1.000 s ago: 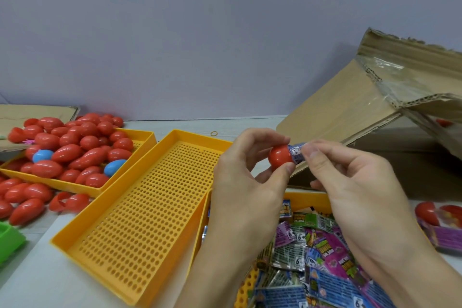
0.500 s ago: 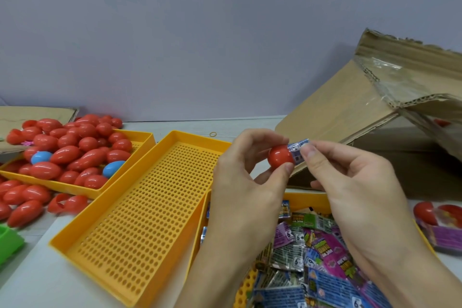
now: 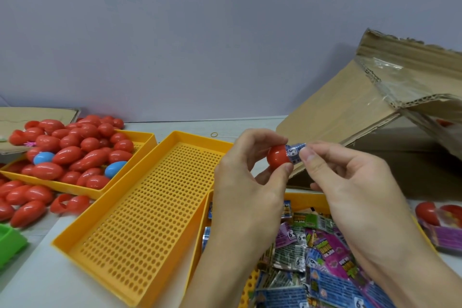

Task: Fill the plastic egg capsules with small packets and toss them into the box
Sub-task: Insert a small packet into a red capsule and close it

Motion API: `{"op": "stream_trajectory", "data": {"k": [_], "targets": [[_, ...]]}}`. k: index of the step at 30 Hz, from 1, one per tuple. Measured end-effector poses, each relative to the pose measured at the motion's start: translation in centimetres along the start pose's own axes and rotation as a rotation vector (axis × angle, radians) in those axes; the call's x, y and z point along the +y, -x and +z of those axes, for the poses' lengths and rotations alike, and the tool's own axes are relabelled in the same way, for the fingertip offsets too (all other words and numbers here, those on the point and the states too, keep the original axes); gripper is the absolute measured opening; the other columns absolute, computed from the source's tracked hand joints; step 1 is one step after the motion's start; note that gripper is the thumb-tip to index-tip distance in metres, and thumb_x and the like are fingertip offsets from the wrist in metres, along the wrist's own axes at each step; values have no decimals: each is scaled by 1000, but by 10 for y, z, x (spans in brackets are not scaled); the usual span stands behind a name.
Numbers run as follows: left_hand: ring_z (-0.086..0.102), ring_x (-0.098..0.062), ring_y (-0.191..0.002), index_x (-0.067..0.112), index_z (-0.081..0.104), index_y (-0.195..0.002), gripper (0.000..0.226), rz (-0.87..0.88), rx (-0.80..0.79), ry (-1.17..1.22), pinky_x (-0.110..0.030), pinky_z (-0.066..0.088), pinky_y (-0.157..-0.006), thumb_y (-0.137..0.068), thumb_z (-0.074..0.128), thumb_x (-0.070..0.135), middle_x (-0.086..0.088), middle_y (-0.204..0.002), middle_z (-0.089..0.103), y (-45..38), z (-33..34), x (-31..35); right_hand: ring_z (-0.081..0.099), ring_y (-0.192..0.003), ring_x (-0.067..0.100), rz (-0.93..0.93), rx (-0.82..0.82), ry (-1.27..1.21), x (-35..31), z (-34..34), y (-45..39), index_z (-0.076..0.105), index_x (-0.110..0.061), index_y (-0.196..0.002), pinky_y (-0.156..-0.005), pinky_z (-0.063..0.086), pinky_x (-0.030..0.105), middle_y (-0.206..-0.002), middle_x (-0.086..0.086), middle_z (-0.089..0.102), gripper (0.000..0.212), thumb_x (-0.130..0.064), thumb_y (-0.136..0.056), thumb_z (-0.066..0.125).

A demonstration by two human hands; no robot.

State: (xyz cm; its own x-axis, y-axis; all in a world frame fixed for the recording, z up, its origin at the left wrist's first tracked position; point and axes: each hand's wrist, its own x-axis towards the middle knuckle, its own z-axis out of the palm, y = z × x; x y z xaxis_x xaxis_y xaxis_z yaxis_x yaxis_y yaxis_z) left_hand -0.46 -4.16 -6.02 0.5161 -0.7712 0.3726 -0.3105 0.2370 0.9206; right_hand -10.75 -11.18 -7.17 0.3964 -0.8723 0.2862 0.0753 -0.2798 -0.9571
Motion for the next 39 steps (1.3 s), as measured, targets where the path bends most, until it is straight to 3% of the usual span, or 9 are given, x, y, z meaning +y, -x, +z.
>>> {"op": "stream_trajectory", "data": {"k": [4,12,16,20,23,28,33,36,39], "targets": [[66,-6,-102,14,68,-101,25,5,2,15,-6,50,-77,-83,73,-3,3,-98,71,1,0,0,68,-83,-1,-64,-3,16,-2,0,2,69,-60,-78,-63,53,16,-84,-20,73,25,-36,-82,68],[67,-2,-94,13,72,-99,19,12,30,3,-6,50,-73,-87,70,-1,3,-93,73,0,3,-3,68,-84,0,-69,-18,15,0,-2,1,73,-53,-79,-66,50,8,-84,-16,74,19,-36,-82,67],[68,-6,-94,13,73,-98,18,-10,54,34,-8,51,-73,-87,70,0,2,-92,73,0,3,-4,68,-85,2,-69,7,30,0,-2,2,74,-40,-80,-69,51,10,-87,-12,74,7,-34,-81,69],[70,-11,-95,15,73,-98,16,-58,90,108,-27,58,-80,-87,70,3,1,-94,75,0,1,-4,66,-91,6,-101,21,133,1,-2,4,70,-38,-99,-68,56,22,-97,-11,70,21,-33,-79,71],[71,-14,-95,13,72,-99,14,-110,89,170,-46,59,-83,-88,68,4,-1,-97,75,0,0,-2,61,-96,5,-158,29,247,1,1,5,66,-39,-106,-65,53,22,-103,-18,62,32,-37,-75,71],[72,-14,-94,13,72,-98,13,-113,88,211,-40,60,-81,-88,68,4,0,-97,76,0,2,-3,55,-97,-2,-272,77,461,1,4,5,62,-39,-110,-64,44,11,-103,-22,56,40,-45,-72,72],[72,-14,-96,13,70,-100,17,-90,58,204,-32,60,-81,-85,74,5,0,-98,75,0,2,-4,53,-96,-6,-335,119,481,-1,3,6,65,-33,-109,-72,40,2,-102,-20,54,43,-57,-73,65],[72,-11,-91,15,68,-97,19,-75,54,168,-26,58,-74,-81,78,9,2,-96,75,0,2,-5,52,-96,-4,-361,117,498,-1,4,6,68,-29,-110,-74,39,3,-104,-15,52,41,-45,-72,72],[73,-13,-90,13,66,-93,17,-74,73,176,-28,59,-79,-81,78,8,-2,-93,75,0,2,-4,52,-91,0,-380,107,512,-2,4,7,69,-25,-110,-77,39,4,-106,-13,55,41,-35,-71,74]]}}
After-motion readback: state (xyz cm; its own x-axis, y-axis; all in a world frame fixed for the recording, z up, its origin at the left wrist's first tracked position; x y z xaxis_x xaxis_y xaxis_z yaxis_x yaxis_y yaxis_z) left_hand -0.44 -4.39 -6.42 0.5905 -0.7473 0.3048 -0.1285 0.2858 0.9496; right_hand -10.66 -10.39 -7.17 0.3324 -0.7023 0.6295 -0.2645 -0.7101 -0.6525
